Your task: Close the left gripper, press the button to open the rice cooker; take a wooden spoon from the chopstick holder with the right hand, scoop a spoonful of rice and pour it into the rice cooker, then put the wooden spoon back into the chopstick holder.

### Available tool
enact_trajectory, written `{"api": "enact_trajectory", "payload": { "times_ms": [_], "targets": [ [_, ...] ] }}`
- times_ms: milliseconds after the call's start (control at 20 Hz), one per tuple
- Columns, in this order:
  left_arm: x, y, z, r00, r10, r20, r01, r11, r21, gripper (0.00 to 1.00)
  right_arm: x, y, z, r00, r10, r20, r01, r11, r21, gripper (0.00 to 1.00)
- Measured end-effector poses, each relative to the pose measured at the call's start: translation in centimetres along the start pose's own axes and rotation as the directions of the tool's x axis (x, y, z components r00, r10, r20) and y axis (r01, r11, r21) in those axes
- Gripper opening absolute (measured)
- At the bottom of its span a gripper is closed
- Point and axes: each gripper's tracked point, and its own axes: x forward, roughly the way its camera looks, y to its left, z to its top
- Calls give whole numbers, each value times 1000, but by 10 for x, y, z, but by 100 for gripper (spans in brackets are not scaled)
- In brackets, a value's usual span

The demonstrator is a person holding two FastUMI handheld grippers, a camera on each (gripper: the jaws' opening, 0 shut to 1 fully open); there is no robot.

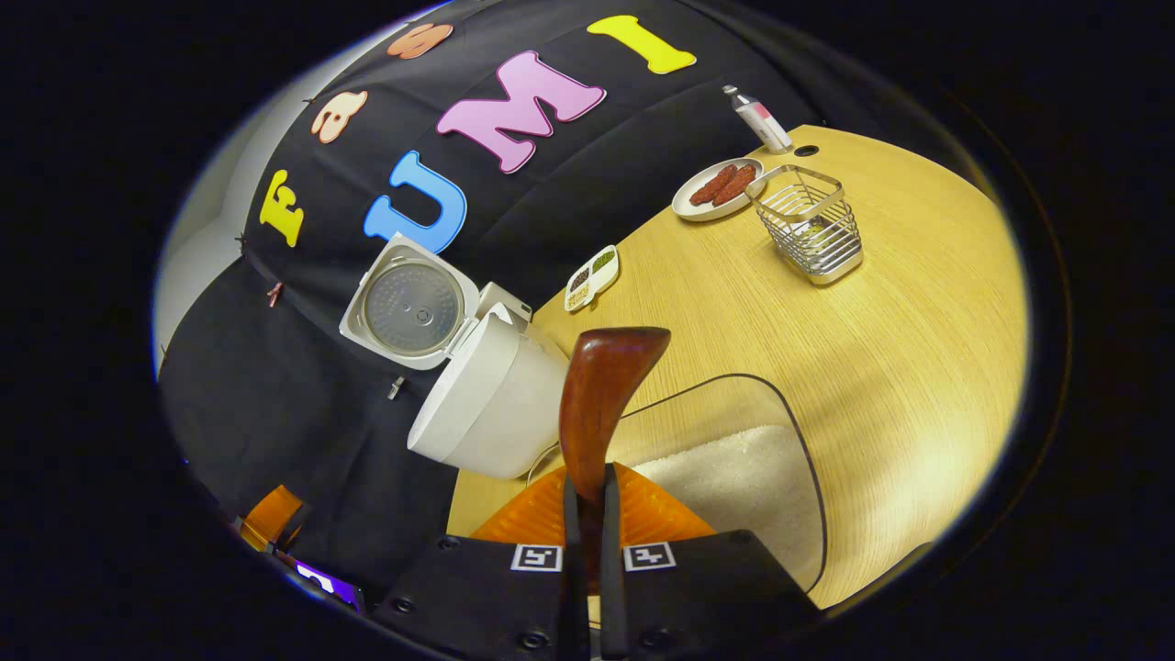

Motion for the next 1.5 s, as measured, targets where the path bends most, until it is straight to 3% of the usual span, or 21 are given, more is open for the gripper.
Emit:
{"api": "enact_trajectory", "payload": {
  "times_ms": [200,350,550,1050,1400,1500],
  "targets": [
    [2,0,-1,1000,2,-1,-2,1000,-8,97,-18,27,26,995,85,44,-88,993,81,10],
    [5,1,2,1000,4,5,-4,1000,-14,96,-29,51,52,991,108,83,-117,987,112,10],
    [8,-1,2,1000,3,10,-3,1000,-22,97,-29,108,92,977,168,130,-186,972,145,10],
    [10,12,0,1000,17,13,-16,999,-47,97,39,260,170,937,261,232,-292,950,114,10],
    [16,33,-4,1000,26,10,-25,998,-61,96,115,314,187,926,255,279,-255,966,-37,9],
    [19,39,-5,1000,25,9,-24,997,-79,97,146,316,183,936,223,271,-201,974,-107,10]
  ]
}}
